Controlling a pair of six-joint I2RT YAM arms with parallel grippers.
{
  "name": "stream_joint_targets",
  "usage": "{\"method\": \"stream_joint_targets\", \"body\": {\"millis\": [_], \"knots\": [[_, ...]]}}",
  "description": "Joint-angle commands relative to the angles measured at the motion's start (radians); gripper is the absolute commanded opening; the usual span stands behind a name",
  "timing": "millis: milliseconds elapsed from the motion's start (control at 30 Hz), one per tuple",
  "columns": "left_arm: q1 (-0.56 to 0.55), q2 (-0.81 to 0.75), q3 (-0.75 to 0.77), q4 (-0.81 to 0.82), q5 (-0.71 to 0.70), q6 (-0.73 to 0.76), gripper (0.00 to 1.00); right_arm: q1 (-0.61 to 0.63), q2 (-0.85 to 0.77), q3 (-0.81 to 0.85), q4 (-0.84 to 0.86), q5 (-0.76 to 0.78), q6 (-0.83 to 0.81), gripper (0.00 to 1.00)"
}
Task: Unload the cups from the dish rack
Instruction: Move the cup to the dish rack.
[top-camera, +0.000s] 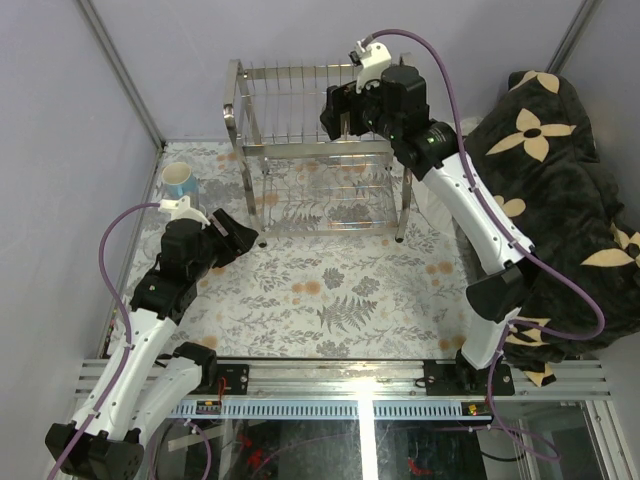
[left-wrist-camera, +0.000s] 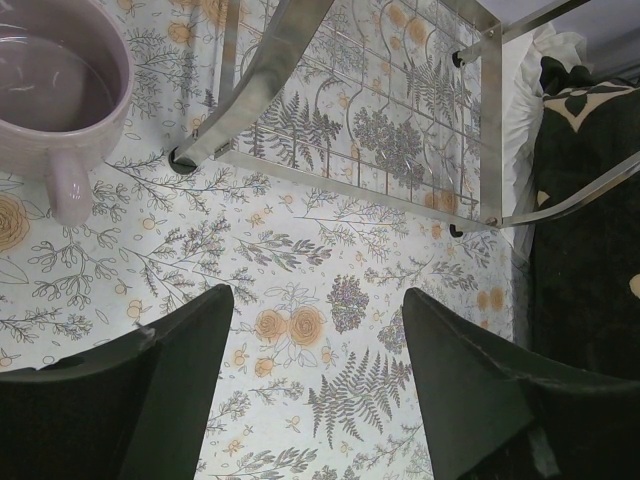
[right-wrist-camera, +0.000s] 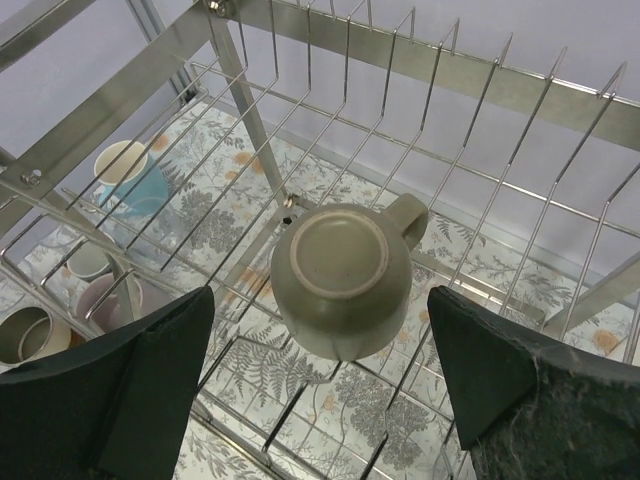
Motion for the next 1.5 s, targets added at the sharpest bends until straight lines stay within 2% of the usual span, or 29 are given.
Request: {"method": "stream_joint_targets", "body": {"millis": [0, 133, 300, 533, 667, 1033, 1233, 1467], "knots": [[-0.007, -0.007, 0.0, 0.055, 0.016, 0.022, 0.69, 0.002, -0.077, -0.007, 0.063, -0.018, 0.0, 0.95], [-0.007, -0.003, 0.003, 0.055, 0.018, 0.024, 0.69, 0.002, -0.062, 0.027, 0.024, -0.015, 0.001, 0.95], [-0.007, -0.014, 0.018, 0.031, 0.007, 0.039, 0.69, 0.002, -0.151, -0.108, 0.116, -0.033, 0.027, 0.95], [-0.007, -0.062, 0.117, -0.073, -0.017, 0.063, 0.69, 0.002, -0.259, -0.149, 0.113, -0.059, 0.063, 0.95], [-0.007, -0.102, 0.152, -0.116, -0.036, 0.069, 0.69, 0.003, -0.346, -0.266, 0.206, -0.075, 0.071, 0.95], [-0.007, -0.086, 0.13, -0.109, -0.038, 0.056, 0.69, 0.002, -0.224, -0.099, 0.063, -0.031, -0.014, 0.95], [-0.007, -0.068, 0.145, -0.115, -0.041, 0.074, 0.69, 0.002, -0.191, -0.119, 0.108, -0.005, -0.02, 0.95], [-0.007, -0.039, 0.179, -0.121, -0.035, 0.099, 0.69, 0.002, -0.227, -0.191, 0.165, -0.013, 0.034, 0.95]]}}
